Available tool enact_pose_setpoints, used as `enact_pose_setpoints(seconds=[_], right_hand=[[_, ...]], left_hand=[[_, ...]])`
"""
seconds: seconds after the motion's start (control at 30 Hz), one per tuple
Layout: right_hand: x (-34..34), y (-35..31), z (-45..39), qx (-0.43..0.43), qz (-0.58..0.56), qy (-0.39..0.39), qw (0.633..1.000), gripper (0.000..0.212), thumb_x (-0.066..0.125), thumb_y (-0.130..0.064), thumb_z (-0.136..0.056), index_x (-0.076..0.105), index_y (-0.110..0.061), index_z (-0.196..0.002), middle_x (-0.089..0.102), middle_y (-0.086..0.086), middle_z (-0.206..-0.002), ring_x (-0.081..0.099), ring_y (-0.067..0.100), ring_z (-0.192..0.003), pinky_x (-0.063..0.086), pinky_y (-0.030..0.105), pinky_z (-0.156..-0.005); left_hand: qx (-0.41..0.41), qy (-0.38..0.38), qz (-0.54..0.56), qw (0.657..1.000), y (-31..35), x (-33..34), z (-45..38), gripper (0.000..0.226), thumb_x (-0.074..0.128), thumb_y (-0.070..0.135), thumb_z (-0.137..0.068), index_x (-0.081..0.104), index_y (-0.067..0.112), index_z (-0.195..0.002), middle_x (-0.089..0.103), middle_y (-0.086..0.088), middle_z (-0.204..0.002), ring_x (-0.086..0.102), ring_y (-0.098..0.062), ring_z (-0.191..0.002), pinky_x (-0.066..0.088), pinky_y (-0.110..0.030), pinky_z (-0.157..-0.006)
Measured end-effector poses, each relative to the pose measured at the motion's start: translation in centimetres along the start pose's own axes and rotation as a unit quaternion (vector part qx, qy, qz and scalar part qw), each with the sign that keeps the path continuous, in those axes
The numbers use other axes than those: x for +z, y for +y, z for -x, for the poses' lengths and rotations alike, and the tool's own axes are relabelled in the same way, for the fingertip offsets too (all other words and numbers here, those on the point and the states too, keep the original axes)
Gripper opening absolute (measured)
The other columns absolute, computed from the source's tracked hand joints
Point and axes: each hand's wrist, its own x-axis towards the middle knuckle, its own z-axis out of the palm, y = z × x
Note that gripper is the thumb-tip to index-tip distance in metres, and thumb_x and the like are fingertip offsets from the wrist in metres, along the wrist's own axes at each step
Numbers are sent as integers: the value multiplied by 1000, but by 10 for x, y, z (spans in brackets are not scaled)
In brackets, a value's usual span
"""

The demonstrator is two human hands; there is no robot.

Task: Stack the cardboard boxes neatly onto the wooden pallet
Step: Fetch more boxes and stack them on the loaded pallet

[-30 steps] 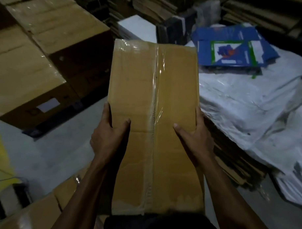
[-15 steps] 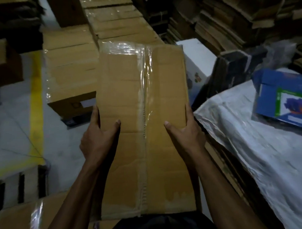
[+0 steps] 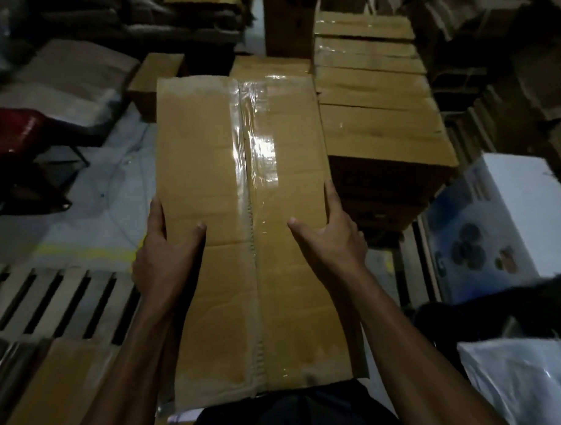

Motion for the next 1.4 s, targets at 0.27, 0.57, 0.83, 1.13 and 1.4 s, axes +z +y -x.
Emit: enact_pose_setpoints(seconds=[0.27,0.57,0.83,1.13,1.4], right_hand=[[41,-73,-92,-56,21,-71,996,97,60,-69,-84,-4,-49,-155,39,7,-154,41,34,-136,35,46,-105],[126,-159,-193,-50,41,-79,995,98,60,-70,-82,-3,-51,-153,47,6,-147,46,31,-131,39,44,-103],[195,-257,-267,-24,25,-54,998,98,61,-69,-82,-3,-50,-154,38,5,-156,39,32,-139,36,49,-109],[225,-308,-347,-9,22,-42,999,96,60,-66,-85,-3,-47,-155,45,8,-148,44,32,-133,37,45,-102],[252,-333,-467,14,22,-40,999,95,59,-67,-84,-1,-48,-155,46,6,-147,46,32,-130,36,44,-99]], left_hand=[[-69,68,-10,995,-3,-7,-78,84,59,63,-82,12,49,-151,54,1,-143,57,-32,-119,45,-46,-95],[-86,54,-33,994,-31,-11,-235,85,59,65,-82,15,47,-152,57,-5,-138,57,-36,-117,46,-48,-95],[-74,21,-61,995,-35,-45,-392,88,54,69,-79,13,45,-153,54,-10,-141,54,-39,-121,43,-52,-100],[-55,11,-69,996,-20,-31,-502,83,57,64,-85,13,46,-153,54,-9,-142,54,-38,-120,41,-49,-99],[-42,-22,-56,997,7,19,-613,91,49,70,-75,15,42,-154,49,-4,-147,52,-34,-125,43,-52,-101]])
